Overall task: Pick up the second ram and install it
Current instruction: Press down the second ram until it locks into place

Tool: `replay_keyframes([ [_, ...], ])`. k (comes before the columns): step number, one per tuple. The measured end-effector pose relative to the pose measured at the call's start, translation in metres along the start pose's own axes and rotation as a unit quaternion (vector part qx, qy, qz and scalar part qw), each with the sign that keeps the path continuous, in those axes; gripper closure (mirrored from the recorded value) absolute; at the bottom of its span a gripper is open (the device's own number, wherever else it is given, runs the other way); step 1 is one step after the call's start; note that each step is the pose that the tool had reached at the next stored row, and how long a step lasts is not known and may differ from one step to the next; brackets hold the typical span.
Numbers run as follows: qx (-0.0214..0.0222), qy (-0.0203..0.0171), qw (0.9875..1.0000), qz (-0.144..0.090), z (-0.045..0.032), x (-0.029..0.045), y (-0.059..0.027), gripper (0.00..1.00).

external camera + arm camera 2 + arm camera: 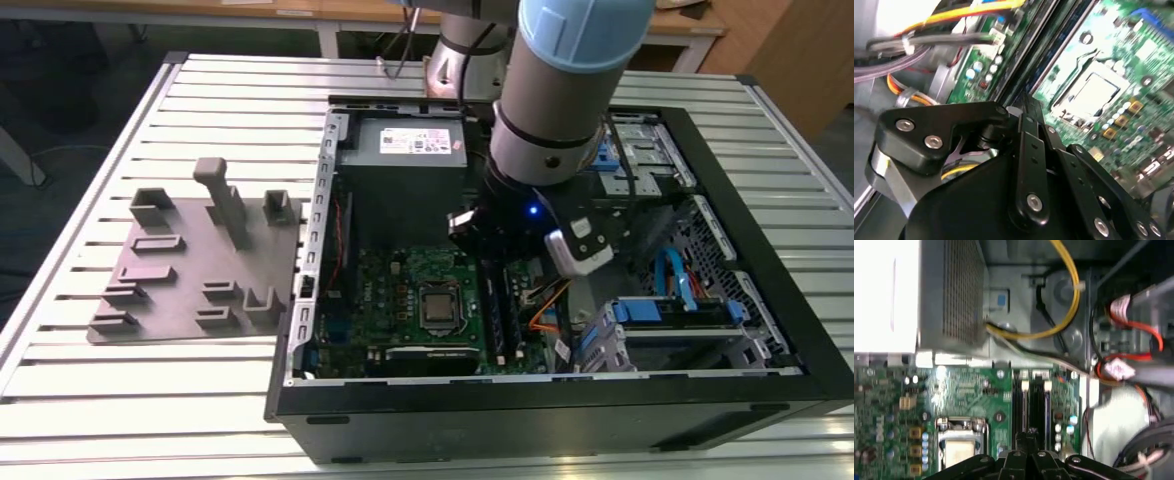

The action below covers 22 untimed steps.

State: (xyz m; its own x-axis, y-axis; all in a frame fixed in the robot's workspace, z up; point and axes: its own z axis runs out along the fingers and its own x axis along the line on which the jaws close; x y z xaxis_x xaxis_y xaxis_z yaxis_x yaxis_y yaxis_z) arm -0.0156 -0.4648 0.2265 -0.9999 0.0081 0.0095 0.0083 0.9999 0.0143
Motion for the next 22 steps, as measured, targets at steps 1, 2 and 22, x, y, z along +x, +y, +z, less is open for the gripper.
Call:
replay_keyframes([
  [1, 0.0013, 0.0000, 1.0000, 0.000, 0.0001, 0.0000, -0.0033, 0.90],
  [2, 0.0030, 0.0000, 1.0000, 0.000, 0.0001, 0.0000, -0.0062, 0.90],
  [22, 0.0199, 0.0000, 0.9998, 0.000, 0.0098, -0.0004, -0.0387, 0.90],
])
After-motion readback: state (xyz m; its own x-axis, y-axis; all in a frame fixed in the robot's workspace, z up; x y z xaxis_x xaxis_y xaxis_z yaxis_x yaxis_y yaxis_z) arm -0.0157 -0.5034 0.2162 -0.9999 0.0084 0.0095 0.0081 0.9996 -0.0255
